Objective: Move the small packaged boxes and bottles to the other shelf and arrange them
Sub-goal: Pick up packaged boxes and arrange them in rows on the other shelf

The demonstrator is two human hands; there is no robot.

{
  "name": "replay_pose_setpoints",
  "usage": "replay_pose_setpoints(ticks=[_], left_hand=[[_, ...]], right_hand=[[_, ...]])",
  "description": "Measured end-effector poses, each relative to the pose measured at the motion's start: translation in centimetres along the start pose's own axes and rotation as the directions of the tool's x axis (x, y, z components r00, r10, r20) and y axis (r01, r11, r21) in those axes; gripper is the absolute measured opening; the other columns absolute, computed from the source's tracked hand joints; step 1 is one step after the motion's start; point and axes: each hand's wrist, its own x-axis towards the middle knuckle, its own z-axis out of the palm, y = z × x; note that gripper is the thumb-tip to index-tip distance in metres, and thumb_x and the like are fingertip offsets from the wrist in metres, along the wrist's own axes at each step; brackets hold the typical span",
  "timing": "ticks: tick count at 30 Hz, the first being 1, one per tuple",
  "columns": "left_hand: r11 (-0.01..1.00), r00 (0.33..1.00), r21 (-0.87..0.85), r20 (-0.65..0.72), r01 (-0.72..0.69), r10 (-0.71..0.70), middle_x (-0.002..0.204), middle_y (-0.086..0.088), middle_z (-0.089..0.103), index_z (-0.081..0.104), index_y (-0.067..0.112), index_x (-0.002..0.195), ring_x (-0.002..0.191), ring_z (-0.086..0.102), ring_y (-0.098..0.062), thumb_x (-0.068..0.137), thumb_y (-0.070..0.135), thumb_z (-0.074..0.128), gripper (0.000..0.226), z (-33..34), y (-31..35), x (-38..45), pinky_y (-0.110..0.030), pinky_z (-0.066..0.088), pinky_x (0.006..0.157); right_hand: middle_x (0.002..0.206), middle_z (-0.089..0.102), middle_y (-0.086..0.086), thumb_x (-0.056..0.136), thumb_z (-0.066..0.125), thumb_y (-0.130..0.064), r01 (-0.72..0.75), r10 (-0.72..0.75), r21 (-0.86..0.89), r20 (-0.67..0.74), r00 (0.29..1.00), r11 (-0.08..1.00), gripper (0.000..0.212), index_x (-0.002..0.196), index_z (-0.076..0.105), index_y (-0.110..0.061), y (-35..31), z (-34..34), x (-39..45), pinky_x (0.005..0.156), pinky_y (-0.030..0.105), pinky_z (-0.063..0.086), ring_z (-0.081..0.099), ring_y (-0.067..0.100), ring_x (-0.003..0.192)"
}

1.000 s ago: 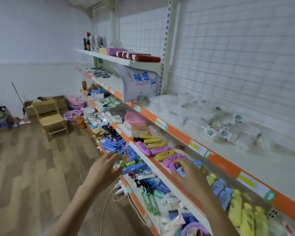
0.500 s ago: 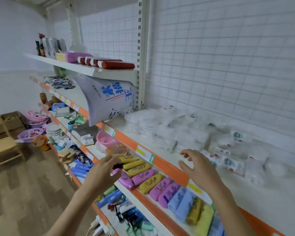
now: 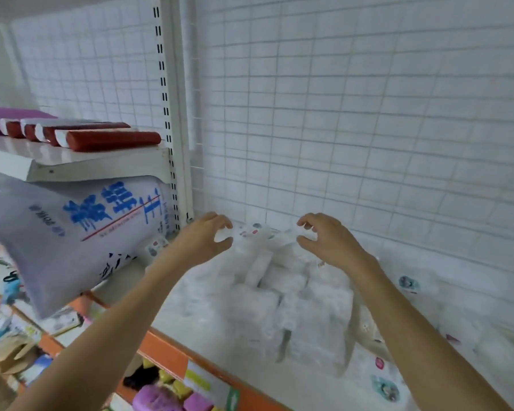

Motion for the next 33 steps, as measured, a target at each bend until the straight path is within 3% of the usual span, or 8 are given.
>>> replay_pose_setpoints(ticks=[3, 7, 13, 18, 21, 23, 27, 33], left_hand=[[0.999, 0.991, -0.01, 0.129, 0.038, -0.036, 0.12, -0.001, 0.051, 0.049, 0.02, 0.121, 0.1, 0.054, -0.019, 0.082, 0.046, 0.061, 0.048, 1.8, -1.2, 4.5, -0.032, 0.046, 0.082], [0.99, 0.95, -0.068, 0.297, 0.122, -0.097, 0.13, -0.008, 0.043, 0.037, 0.012, 0.133, 0.115, 0.048, -0.026, 0.069, 0.059, 0.068, 0.085, 4.8, -1.9, 8.0, -0.038, 0.043, 0.092], [0.995, 0.898, -0.086, 0.432, -0.047, 0.08, 0.144, -0.008, 0.024, 0.016, 0.019, 0.144, 0.133, 0.026, -0.027, 0.067, 0.061, 0.069, 0.103, 6.5, -2.8, 10.4, -0.042, 0.031, 0.104], [0.945, 0.815, -0.299, 0.509, -0.135, 0.278, 0.147, 0.0, 0.01, 0.015, 0.026, 0.145, 0.138, 0.011, -0.025, 0.076, 0.035, 0.064, 0.085, 6.0, -4.5, 12.5, -0.04, 0.026, 0.109], [0.896, 0.763, -0.28, 0.473, -0.345, 0.441, 0.149, 0.001, 0.009, 0.021, 0.029, 0.143, 0.137, 0.012, -0.025, 0.075, -0.002, 0.052, 0.08, 5.2, -5.3, 13.4, -0.037, 0.025, 0.108], [0.854, 0.673, -0.247, 0.533, -0.457, 0.514, 0.153, 0.002, 0.008, 0.023, 0.033, 0.142, 0.139, 0.009, -0.024, 0.072, -0.009, 0.045, 0.085, 4.7, -5.1, 13.6, -0.04, 0.019, 0.111], [0.829, 0.555, -0.255, 0.641, -0.498, 0.53, 0.152, 0.001, 0.018, 0.03, 0.029, 0.142, 0.138, 0.013, -0.023, 0.073, -0.01, 0.046, 0.08, 5.1, -4.4, 14.0, -0.039, 0.016, 0.112], [0.845, 0.599, -0.19, 0.628, -0.5, 0.496, 0.115, 0.003, 0.034, 0.035, 0.03, 0.135, 0.112, 0.03, -0.019, 0.074, 0.027, 0.072, 0.072, 5.5, -4.4, 14.4, -0.038, 0.032, 0.101]], right_hand=[[0.125, 0.05, 0.003, 0.091, 0.053, -0.031, -0.041, 0.053, -0.122, 0.099, 0.994, 0.992, 0.038, 0.126, 0.049, -0.017, -0.1, 1.2, 3.5, 0.09, 0.032, 0.041, 0.048, 0.019, 0.112], [0.129, 0.048, 0.008, 0.09, 0.054, -0.036, -0.124, 0.184, -0.303, 0.178, 0.967, 0.945, 0.048, 0.131, 0.043, -0.014, -0.4, 3.1, 6.5, 0.085, 0.032, 0.041, 0.053, 0.024, 0.107], [0.138, 0.039, 0.009, 0.079, 0.065, -0.047, -0.235, 0.375, -0.429, 0.277, 0.885, 0.872, 0.076, 0.142, 0.026, -0.03, -0.2, 5.7, 8.0, 0.099, 0.04, 0.034, 0.039, 0.03, 0.126], [0.141, 0.038, 0.007, 0.082, 0.061, -0.043, -0.288, 0.426, -0.4, 0.315, 0.848, 0.87, 0.07, 0.142, 0.027, -0.03, -0.2, 6.3, 8.4, 0.106, 0.041, 0.027, 0.029, 0.028, 0.129], [0.137, 0.043, 0.005, 0.081, 0.063, -0.042, -0.292, 0.42, -0.394, 0.292, 0.859, 0.871, 0.069, 0.14, 0.031, -0.027, -0.4, 6.7, 8.3, 0.105, 0.04, 0.03, 0.033, 0.026, 0.126], [0.133, 0.045, 0.006, 0.078, 0.066, -0.042, -0.3, 0.418, -0.405, 0.243, 0.875, 0.864, 0.069, 0.137, 0.036, -0.025, -0.6, 6.6, 8.3, 0.102, 0.039, 0.032, 0.036, 0.027, 0.123], [0.127, 0.041, 0.007, 0.076, 0.068, -0.042, -0.273, 0.367, -0.446, 0.137, 0.92, 0.852, 0.065, 0.131, 0.041, -0.022, -1.1, 6.4, 7.8, 0.1, 0.037, 0.033, 0.036, 0.025, 0.121], [0.124, 0.05, 0.006, 0.082, 0.061, -0.023, -0.287, 0.343, -0.425, 0.059, 0.937, 0.858, 0.041, 0.122, 0.05, -0.017, -1.9, 6.1, 7.3, 0.093, 0.032, 0.037, 0.041, 0.025, 0.116]])
